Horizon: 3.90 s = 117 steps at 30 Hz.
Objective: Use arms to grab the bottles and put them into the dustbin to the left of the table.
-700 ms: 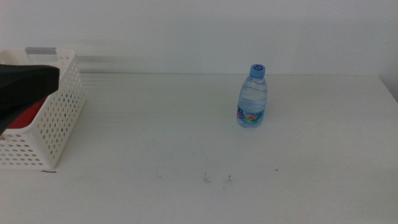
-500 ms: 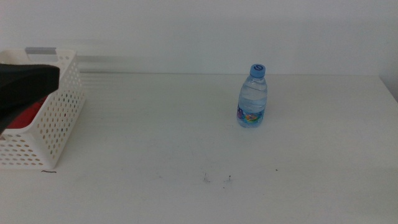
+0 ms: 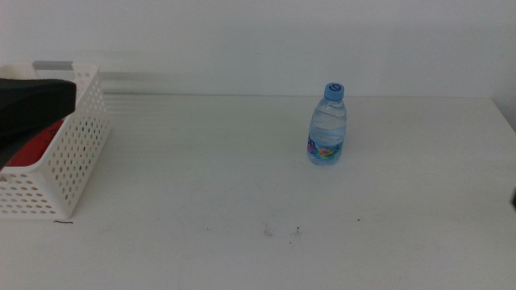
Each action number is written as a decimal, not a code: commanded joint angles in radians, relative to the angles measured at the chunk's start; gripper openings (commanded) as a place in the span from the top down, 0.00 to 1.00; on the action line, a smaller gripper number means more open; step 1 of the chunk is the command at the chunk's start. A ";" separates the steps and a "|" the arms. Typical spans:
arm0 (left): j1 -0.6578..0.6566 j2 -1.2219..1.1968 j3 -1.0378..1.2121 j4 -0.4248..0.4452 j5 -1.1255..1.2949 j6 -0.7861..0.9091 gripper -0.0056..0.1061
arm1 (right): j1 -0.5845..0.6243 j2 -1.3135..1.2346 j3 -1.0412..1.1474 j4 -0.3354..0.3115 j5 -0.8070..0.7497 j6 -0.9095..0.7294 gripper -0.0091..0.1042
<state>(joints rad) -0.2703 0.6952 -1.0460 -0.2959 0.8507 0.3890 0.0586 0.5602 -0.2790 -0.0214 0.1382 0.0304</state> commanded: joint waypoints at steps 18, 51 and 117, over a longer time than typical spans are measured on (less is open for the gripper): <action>-0.008 -0.003 0.004 -0.009 -0.015 -0.012 0.11 | 0.211 0.777 0.212 -0.082 -1.213 -0.030 0.10; -0.008 -0.003 0.004 -0.007 -0.018 -0.012 0.11 | 0.228 1.470 -0.490 -0.303 -1.226 0.067 0.10; -0.008 -0.003 0.004 -0.007 -0.032 -0.012 0.11 | 0.510 1.796 -1.358 -0.096 -0.746 0.025 0.94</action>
<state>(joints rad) -0.2703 0.6952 -1.0460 -0.2959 0.8310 0.3883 0.5611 2.3938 -1.6196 -0.1306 -0.5824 0.0547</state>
